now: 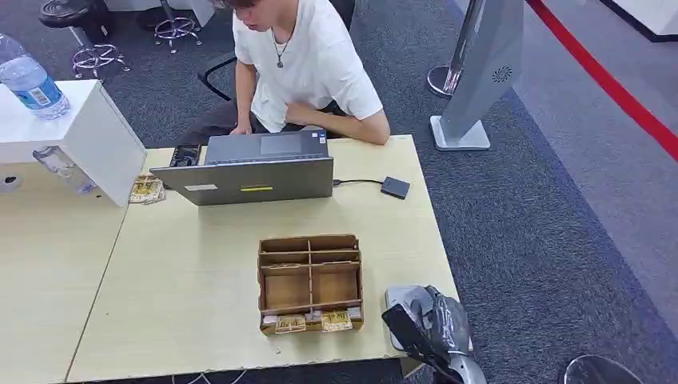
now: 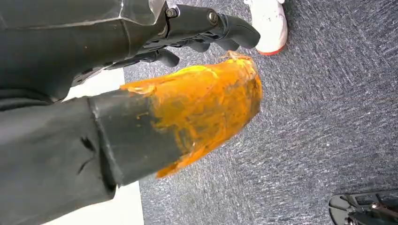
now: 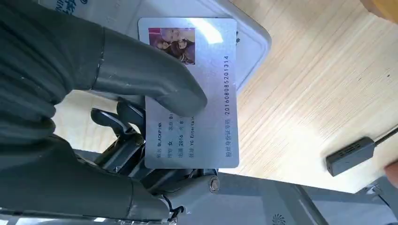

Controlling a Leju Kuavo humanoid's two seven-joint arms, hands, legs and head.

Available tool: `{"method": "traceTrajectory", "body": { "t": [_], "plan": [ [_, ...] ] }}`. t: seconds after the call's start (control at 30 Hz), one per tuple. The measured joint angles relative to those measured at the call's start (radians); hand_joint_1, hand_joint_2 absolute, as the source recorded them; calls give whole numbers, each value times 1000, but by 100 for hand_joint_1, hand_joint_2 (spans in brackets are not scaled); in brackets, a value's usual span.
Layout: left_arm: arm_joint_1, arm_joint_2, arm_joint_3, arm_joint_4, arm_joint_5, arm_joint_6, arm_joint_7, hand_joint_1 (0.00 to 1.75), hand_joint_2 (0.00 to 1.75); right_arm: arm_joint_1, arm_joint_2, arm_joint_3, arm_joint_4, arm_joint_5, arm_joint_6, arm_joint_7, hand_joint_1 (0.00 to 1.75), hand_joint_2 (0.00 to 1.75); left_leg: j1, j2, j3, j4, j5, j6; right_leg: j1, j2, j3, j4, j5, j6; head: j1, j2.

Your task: Pass the card to the sensor for recognition and then transmit it.

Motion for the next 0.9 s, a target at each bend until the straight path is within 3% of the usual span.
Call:
{"method": "traceTrajectory", "body": {
  "t": [0.33, 0.67, 0.9],
  "plan": [
    [0, 0, 0, 0, 0, 0, 0, 0, 0, -2, -2, 5, 1, 4, -8, 0, 175, 175, 0, 0, 0, 0, 0, 0, 0, 0, 0, 0, 0, 0, 0, 0],
    [0, 0, 1, 0, -3, 0, 0, 0, 0, -1, -2, 5, -31, 12, -65, -27, 175, 175, 0, 0, 0, 0, 0, 0, 0, 0, 0, 0, 0, 0, 0, 0],
    [0, 0, 1, 0, -15, 0, 0, 0, 0, 10, 11, -6, -98, 26, -68, -128, 175, 175, 0, 0, 0, 0, 0, 0, 0, 0, 0, 0, 0, 0, 0, 0]
  ]
}}
